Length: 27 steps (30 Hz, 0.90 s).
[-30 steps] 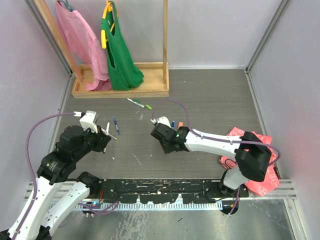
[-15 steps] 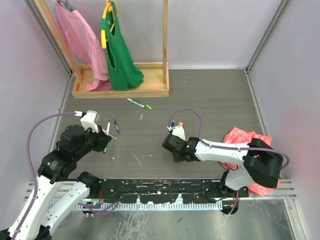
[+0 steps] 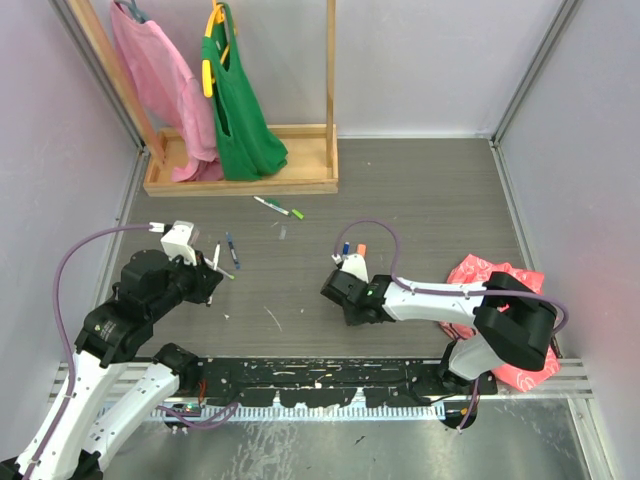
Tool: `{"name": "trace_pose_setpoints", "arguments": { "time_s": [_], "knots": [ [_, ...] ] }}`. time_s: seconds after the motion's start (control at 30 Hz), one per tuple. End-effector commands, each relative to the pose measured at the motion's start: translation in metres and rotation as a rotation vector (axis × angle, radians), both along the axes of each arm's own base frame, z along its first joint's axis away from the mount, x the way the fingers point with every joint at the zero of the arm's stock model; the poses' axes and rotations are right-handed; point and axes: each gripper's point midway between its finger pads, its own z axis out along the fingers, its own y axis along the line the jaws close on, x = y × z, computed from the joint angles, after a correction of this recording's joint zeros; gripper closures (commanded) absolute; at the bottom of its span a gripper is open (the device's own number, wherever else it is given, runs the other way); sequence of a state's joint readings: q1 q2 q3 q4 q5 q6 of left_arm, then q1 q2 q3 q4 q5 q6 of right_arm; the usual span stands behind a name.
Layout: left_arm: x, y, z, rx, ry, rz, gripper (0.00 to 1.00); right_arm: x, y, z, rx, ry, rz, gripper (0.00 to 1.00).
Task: Insert the pens into the pen caps
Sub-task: Pick up the pen cap from the center of the board.
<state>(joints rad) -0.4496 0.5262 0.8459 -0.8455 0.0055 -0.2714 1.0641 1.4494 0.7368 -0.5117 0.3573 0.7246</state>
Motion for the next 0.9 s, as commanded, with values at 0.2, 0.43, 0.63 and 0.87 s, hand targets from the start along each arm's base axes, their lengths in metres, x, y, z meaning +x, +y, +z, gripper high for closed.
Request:
{"name": "trace_pose_setpoints", "arguments": {
  "time_s": [0.2, 0.43, 0.63, 0.87],
  "knots": [
    [0.007, -0.005, 0.012, -0.017, -0.053, -0.016, 1.0, -0.011, -0.009, -0.009, -0.059, 0.062, -0.01, 0.68],
    [0.007, -0.004, 0.012, -0.015, -0.051, -0.014, 1.0, -0.016, -0.007, -0.017, -0.063, 0.096, 0.007, 0.73],
    [0.007, -0.005, 0.011, -0.016, -0.048, -0.02, 1.0, -0.022, -0.012, -0.022, -0.059, 0.114, -0.004, 0.88],
    [0.009, -0.007, 0.017, -0.031, -0.077, -0.027, 1.0, -0.014, -0.009, -0.003, -0.014, 0.051, -0.009, 1.0]
  ]
}}
